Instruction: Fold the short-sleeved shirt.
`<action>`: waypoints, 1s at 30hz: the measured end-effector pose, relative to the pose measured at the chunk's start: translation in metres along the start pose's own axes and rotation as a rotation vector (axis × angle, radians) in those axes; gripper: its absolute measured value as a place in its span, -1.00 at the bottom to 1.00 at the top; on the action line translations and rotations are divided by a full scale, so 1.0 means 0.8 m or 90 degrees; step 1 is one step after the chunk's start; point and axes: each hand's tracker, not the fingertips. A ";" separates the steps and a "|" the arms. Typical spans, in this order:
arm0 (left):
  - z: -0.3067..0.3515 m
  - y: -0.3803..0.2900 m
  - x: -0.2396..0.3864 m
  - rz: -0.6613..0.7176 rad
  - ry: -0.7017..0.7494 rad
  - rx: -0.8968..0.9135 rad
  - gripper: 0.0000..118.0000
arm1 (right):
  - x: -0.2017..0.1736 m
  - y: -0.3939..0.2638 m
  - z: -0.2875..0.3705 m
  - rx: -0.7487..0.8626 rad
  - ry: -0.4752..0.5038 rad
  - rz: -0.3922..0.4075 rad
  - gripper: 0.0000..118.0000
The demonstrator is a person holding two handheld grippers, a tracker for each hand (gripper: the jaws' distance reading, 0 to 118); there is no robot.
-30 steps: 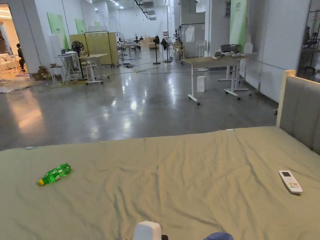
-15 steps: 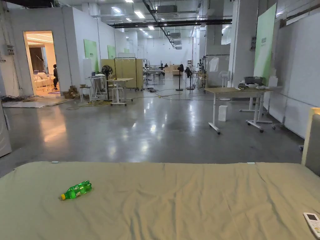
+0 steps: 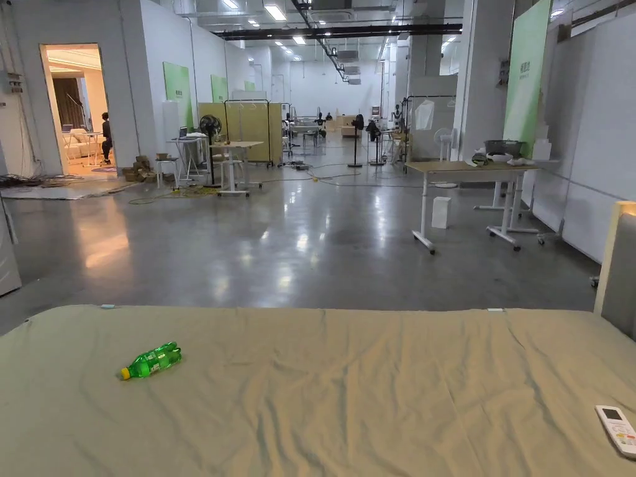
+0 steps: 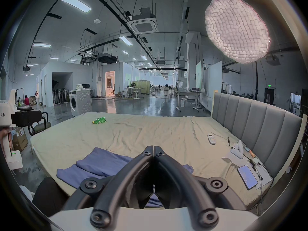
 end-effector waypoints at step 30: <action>-0.479 -0.157 -0.068 0.118 0.021 -0.473 0.26 | 0.048 -0.118 -0.044 -0.249 -0.051 -0.109 -0.99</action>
